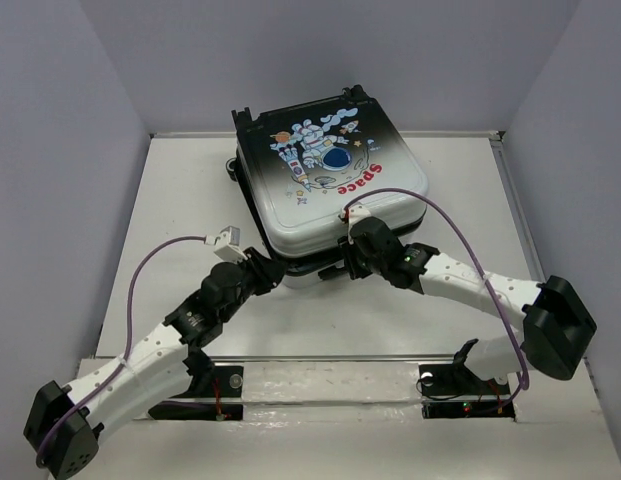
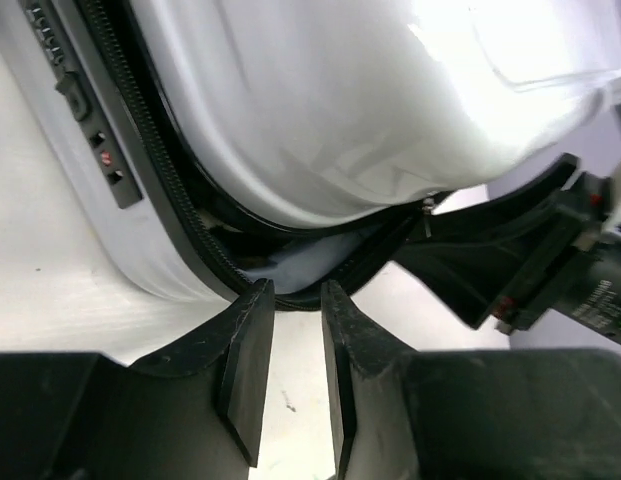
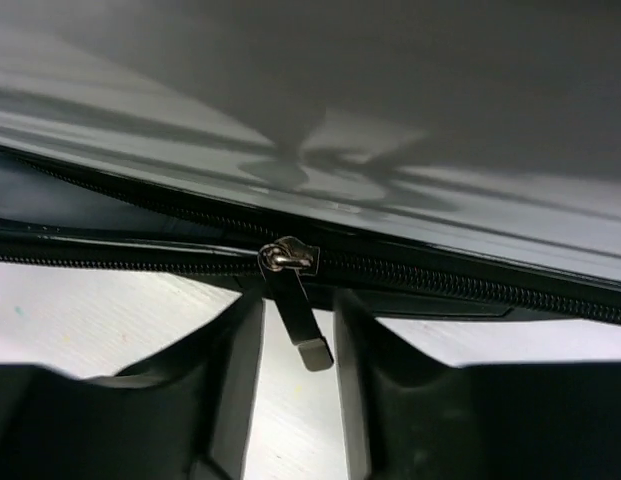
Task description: Pack the luggage
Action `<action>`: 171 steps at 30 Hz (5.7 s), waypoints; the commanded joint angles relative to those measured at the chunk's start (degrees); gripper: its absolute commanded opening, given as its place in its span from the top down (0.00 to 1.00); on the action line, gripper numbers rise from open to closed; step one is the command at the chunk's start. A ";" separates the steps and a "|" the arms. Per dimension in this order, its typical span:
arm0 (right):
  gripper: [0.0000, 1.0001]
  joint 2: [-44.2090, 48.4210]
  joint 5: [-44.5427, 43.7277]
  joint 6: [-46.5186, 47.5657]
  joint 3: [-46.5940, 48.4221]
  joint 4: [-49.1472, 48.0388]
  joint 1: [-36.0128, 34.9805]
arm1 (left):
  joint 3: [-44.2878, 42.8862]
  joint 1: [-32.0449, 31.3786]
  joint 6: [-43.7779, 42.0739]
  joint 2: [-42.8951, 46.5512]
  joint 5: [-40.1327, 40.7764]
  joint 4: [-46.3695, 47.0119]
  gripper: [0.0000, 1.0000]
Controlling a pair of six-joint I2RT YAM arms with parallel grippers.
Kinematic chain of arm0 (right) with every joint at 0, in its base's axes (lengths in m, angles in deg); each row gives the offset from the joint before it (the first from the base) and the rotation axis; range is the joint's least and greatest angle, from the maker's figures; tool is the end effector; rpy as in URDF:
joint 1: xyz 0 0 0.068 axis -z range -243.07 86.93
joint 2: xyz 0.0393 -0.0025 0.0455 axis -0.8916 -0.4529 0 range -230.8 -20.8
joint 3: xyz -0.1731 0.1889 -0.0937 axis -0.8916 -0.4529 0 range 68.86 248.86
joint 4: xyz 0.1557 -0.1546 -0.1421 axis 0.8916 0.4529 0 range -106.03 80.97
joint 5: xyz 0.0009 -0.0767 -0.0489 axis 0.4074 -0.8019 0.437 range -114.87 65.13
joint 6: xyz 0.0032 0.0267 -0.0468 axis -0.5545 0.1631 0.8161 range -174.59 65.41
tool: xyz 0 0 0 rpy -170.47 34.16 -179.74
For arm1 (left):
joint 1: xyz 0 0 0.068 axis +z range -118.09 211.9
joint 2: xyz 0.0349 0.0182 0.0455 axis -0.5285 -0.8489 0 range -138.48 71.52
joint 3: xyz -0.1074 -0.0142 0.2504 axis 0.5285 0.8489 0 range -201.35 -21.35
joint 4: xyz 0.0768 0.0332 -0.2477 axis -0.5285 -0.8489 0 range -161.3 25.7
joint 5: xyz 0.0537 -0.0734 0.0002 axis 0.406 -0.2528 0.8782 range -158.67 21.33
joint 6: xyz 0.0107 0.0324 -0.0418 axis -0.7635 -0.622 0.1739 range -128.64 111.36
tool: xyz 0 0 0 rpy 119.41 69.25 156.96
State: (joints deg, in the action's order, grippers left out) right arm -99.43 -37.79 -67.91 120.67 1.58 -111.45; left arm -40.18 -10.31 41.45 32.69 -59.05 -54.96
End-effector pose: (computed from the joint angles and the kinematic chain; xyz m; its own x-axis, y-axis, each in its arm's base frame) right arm 0.1995 0.2125 0.2392 -0.5958 -0.3325 -0.7311 -0.4987 0.8667 0.0122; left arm 0.1316 -0.1114 0.2314 -0.5027 -0.5649 -0.6543 0.2420 0.6347 -0.7339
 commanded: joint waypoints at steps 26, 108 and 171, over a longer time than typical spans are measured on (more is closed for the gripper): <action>0.93 -3.39 11.43 -10.85 5.07 -23.91 -28.44 | -2.88 2.75 -0.87 -14.61 -4.53 16.59 0.94; 0.19 44.53 -1.92 -30.44 -14.28 23.61 -15.87 | -35.57 32.37 2.21 -31.74 -32.92 7.71 0.94; 0.93 12.73 2.03 -16.29 -13.94 -25.06 12.78 | -17.36 30.26 -4.82 -7.30 -16.67 2.78 0.01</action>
State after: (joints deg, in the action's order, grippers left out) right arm -80.32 -46.73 -87.19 100.06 -3.95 -98.07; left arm -52.53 19.04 33.71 28.32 -76.05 -58.17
